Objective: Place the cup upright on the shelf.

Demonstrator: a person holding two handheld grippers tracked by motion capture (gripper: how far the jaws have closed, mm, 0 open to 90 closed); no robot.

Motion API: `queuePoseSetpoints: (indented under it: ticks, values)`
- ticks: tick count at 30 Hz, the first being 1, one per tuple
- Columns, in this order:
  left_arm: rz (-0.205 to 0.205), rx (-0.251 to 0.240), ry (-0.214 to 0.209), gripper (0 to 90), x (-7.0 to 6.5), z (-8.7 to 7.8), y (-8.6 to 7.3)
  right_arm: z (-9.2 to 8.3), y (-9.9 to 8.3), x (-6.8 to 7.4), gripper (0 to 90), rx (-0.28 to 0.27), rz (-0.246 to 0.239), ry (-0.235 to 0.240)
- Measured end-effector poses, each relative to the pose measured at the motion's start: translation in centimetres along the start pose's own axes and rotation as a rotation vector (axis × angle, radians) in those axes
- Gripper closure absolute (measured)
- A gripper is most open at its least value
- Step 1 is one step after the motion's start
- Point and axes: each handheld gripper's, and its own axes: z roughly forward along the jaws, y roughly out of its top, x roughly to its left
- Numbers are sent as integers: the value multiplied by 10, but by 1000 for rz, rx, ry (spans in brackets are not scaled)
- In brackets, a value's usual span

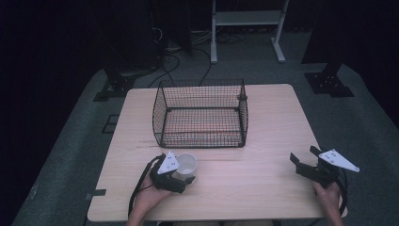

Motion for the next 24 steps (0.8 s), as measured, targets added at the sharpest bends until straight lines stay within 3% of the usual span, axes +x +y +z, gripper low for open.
queuePoseSetpoints:
  ticks: [7,12,24]
  values:
    - [12,-25,-13,212,0,-2,1,0,0,0,130,-1,-1,0]
    - [26,-7,-7,214,0,-2,4,0,0,0,130,-1,-1,0]
    - [25,-63,-37,215,7,-11,23,0,0,0,130,0,2,1]
